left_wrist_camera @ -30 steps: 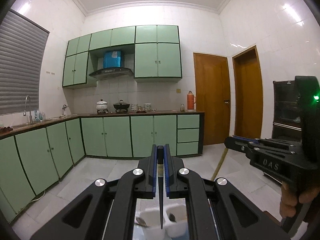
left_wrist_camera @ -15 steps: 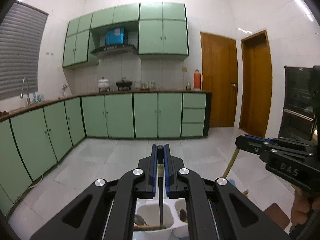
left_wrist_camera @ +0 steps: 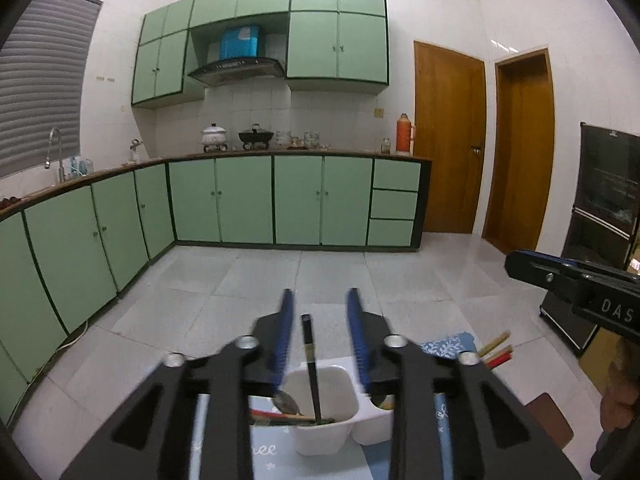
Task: Organize utensils
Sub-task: 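Drop both chopsticks into the holder and open both tools, then move both open tools back to the two red-patterned chopsticks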
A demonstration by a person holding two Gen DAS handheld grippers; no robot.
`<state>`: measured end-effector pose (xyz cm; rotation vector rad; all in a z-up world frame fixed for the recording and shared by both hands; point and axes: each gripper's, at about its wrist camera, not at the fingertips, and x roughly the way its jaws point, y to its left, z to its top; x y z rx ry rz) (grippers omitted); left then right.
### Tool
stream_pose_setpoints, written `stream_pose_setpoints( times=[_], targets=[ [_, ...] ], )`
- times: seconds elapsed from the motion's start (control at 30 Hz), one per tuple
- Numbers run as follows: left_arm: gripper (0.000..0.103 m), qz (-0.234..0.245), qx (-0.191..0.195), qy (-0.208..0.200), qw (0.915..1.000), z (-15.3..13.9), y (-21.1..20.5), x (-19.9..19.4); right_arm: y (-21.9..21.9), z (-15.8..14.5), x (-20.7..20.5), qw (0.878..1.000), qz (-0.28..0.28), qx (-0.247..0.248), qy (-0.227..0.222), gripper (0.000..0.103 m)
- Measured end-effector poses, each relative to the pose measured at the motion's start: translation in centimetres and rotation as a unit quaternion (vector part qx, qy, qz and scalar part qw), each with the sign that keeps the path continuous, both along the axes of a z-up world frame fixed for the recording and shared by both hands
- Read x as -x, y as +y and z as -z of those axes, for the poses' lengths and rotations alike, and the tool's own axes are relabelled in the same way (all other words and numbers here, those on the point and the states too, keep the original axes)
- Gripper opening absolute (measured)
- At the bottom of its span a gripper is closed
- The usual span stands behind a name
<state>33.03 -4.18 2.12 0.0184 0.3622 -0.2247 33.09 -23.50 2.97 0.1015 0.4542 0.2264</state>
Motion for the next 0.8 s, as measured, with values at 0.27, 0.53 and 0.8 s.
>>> stream_pose_setpoints(
  times=[0.27, 0.53, 0.8],
  targets=[
    [0.065, -0.006, -0.001, -0.023, 0.9997, -1.0, 1.4, 5.3, -1.9, -0.1, 6.4, 0.999, 0.024, -0.007, -0.038, 0.062],
    [0.088, 0.005, -0.019, 0.007, 0.9998, 2.3, 2.1, 11.6, -2.2, 3.4, 13.2, 0.998, 0.054, 0.001, -0.045, 0.095],
    [0.092, 0.003, -0.013, 0.064, 0.9979, 7.3, 3.4, 14.9, -1.7, 8.8, 17.1, 0.998, 0.064, -0.004, 0.005, 0.097]
  ],
)
